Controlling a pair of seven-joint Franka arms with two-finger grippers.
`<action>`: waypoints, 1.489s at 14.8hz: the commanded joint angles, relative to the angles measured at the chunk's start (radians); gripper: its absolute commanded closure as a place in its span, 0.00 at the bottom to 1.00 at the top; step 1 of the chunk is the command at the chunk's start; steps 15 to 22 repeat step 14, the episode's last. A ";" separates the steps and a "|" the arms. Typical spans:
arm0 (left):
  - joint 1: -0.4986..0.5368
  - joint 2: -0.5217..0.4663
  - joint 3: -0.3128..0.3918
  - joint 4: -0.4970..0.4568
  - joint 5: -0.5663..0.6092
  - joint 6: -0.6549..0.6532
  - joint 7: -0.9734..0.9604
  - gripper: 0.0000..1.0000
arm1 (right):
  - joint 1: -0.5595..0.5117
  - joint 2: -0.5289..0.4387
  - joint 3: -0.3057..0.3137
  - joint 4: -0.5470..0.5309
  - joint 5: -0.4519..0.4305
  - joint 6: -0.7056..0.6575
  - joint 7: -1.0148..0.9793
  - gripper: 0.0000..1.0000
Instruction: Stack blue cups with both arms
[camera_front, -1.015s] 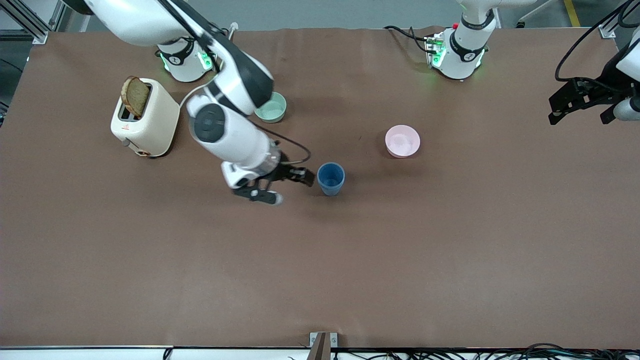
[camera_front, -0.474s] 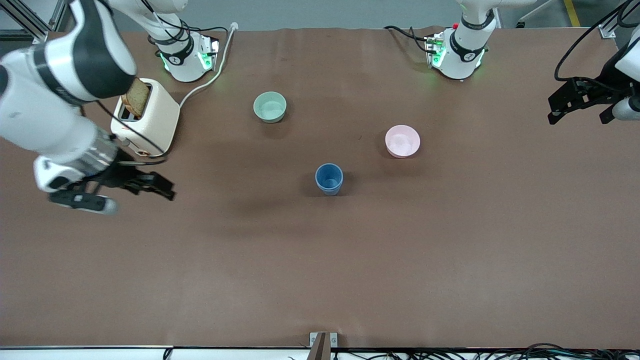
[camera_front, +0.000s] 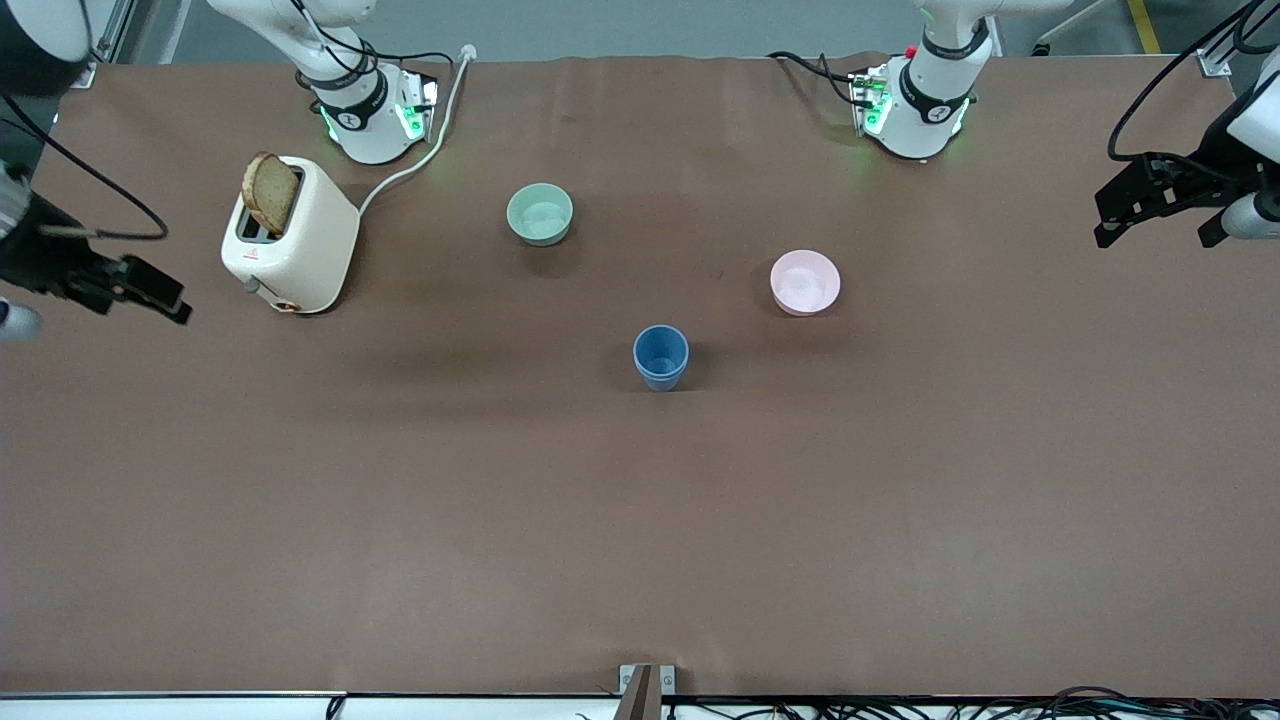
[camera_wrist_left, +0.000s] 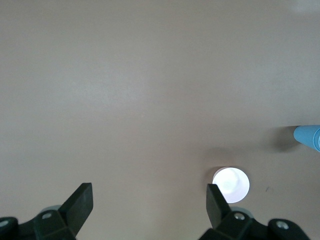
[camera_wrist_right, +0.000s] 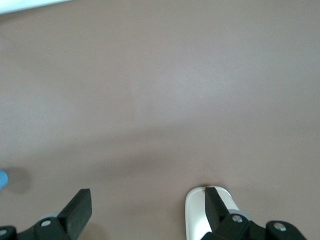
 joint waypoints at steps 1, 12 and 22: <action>0.002 -0.036 -0.001 -0.018 -0.014 0.005 0.019 0.00 | 0.015 -0.013 -0.036 0.095 -0.014 -0.118 -0.043 0.00; 0.002 -0.028 -0.001 -0.004 -0.010 0.005 0.025 0.00 | 0.018 -0.039 -0.085 0.199 -0.049 -0.258 -0.130 0.00; 0.001 -0.028 -0.002 -0.003 -0.010 0.005 0.025 0.00 | 0.018 -0.039 -0.090 0.191 -0.048 -0.260 -0.135 0.00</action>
